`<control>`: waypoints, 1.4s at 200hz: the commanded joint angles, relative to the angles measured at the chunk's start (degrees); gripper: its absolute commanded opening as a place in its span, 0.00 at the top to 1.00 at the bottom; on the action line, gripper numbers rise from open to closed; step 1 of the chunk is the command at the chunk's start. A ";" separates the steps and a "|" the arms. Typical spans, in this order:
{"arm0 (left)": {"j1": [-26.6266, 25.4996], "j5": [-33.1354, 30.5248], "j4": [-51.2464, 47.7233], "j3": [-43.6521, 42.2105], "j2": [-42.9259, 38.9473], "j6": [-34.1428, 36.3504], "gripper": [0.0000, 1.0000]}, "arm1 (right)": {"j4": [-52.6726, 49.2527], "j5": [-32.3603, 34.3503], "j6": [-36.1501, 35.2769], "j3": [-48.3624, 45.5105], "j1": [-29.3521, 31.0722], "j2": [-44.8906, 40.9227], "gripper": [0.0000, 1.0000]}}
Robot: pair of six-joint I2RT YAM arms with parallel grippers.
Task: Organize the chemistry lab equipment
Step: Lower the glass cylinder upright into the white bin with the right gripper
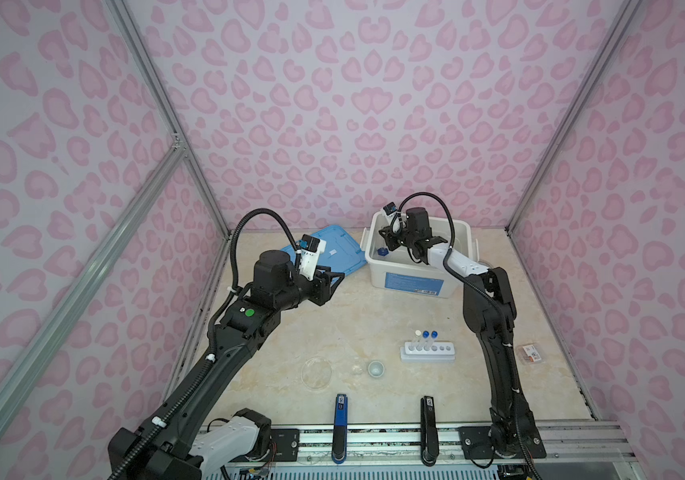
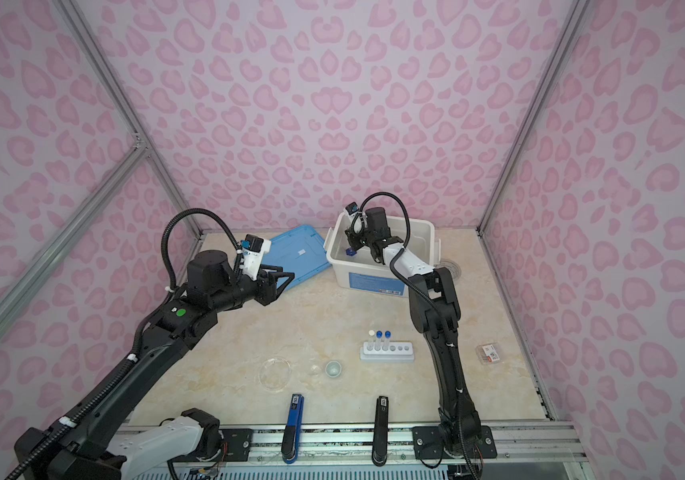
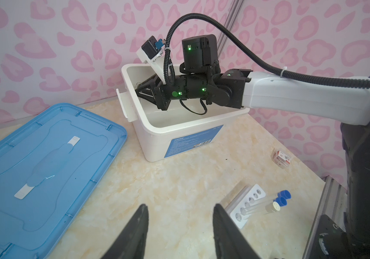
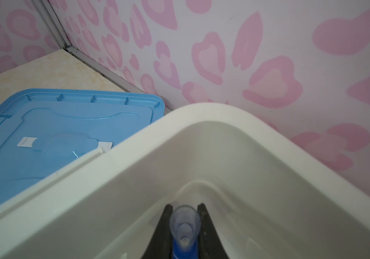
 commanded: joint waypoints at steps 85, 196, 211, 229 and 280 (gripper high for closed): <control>-0.03 -0.75 0.73 -0.49 0.39 0.17 0.51 | -2.89 -0.91 -0.96 3.50 -0.24 3.69 0.82; -0.05 -0.80 0.20 -0.07 1.10 0.28 0.51 | -2.05 -1.10 0.05 3.96 -0.80 5.17 0.82; -0.05 -0.97 0.03 -0.11 1.02 0.38 0.51 | -1.99 -1.18 0.03 4.06 -0.73 5.27 0.82; -0.04 -0.99 0.02 0.14 1.26 0.57 0.51 | -2.03 -1.18 0.10 4.15 -0.81 5.37 0.81; -0.07 -1.21 0.37 -0.11 1.38 0.32 0.51 | -2.67 -1.36 -0.26 5.18 -0.95 5.63 0.76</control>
